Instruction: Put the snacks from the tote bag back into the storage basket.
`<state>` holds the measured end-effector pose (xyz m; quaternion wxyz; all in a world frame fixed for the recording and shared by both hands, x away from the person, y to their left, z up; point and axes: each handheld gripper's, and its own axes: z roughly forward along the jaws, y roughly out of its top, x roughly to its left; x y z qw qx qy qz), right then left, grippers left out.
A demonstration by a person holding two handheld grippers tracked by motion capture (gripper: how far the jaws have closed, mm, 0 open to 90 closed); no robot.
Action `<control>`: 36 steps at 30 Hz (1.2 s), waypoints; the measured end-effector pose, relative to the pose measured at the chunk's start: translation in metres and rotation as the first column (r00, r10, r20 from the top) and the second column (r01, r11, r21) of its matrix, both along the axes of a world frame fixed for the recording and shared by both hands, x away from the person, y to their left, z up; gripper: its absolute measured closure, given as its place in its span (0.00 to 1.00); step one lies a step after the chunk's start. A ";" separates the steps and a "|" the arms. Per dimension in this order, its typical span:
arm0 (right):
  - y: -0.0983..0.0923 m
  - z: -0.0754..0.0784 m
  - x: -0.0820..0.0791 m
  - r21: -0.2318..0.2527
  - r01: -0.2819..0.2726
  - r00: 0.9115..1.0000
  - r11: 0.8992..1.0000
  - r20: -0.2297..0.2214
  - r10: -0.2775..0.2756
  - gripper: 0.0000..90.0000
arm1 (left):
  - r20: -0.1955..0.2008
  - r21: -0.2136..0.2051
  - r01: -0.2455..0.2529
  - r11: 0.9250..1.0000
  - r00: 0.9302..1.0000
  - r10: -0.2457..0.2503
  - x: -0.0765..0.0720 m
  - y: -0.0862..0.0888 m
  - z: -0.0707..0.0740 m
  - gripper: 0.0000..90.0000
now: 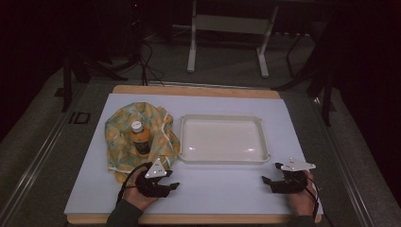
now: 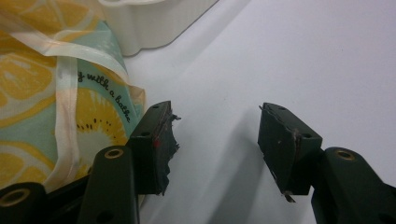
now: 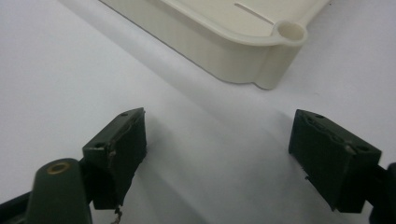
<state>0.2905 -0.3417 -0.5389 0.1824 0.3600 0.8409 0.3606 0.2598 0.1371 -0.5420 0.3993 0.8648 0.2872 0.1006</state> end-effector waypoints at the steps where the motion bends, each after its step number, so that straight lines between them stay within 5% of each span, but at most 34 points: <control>1: 0.000 0.000 0.000 0.000 0.000 1.000 1.000 0.001 0.000 0.21 | 0.001 0.001 0.000 1.000 1.000 0.000 0.000 0.000 0.000 0.51; 8: -0.001 0.000 0.001 0.017 -0.006 1.000 1.000 -0.017 0.007 0.23 | -0.023 -0.031 -0.011 0.999 1.000 0.011 0.002 0.003 0.000 0.54; 36: 0.001 0.000 -0.003 -0.003 -0.041 0.999 0.999 0.018 0.041 0.21 | 0.005 -0.006 0.035 0.999 0.999 -0.035 -0.004 -0.001 0.004 0.57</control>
